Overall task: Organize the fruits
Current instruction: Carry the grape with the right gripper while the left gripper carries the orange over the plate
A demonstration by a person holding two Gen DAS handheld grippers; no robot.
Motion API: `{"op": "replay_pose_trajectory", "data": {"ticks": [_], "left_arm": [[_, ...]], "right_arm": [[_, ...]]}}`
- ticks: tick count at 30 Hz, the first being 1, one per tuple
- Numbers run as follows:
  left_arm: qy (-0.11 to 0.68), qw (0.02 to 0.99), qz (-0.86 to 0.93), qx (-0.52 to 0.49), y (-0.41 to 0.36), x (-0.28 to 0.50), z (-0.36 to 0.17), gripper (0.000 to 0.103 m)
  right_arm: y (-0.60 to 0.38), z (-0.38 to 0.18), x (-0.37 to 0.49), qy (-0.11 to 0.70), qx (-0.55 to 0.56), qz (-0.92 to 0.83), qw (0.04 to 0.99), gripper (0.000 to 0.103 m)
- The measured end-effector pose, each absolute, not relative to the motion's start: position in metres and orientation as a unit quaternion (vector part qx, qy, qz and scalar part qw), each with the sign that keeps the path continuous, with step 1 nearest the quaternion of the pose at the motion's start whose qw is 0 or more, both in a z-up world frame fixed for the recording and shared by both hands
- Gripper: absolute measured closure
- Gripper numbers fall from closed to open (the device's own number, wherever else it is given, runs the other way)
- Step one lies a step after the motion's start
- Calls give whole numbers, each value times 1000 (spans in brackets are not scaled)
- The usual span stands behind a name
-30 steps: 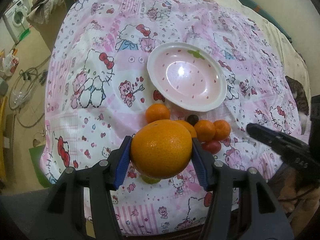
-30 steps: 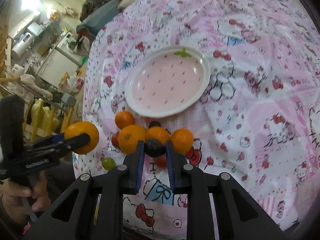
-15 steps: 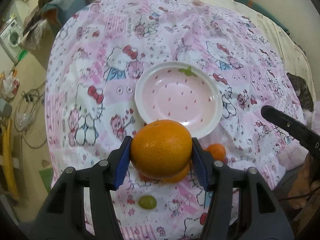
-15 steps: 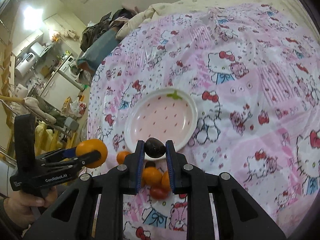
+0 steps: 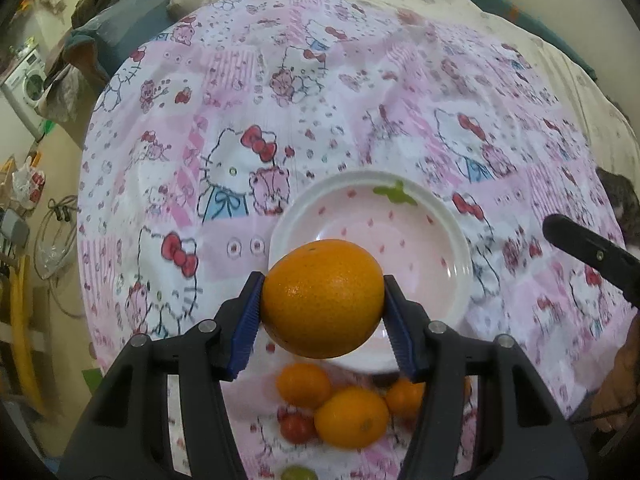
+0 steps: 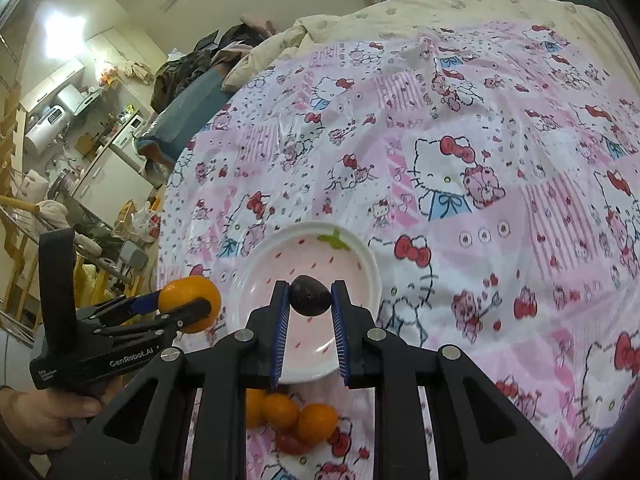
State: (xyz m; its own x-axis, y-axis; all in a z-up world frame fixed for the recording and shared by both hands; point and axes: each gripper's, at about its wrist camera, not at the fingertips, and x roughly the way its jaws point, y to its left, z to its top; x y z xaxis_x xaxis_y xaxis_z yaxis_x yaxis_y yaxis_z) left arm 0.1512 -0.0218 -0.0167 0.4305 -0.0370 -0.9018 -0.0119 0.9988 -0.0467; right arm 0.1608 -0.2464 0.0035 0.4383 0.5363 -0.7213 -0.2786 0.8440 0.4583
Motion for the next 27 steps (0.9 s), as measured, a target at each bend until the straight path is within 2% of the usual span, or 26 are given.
{"op": "replay_pose_trajectory", "data": {"ticks": [18,27], "left_arm": [[555,831,-32,3,-33,218,-71,50],[556,831,-39,8,-31,226,-90,50]], "right_arm": [[-226,-58,235,529,124,235,806,81],[-221,-93,253,557,131,233,786,81]]}}
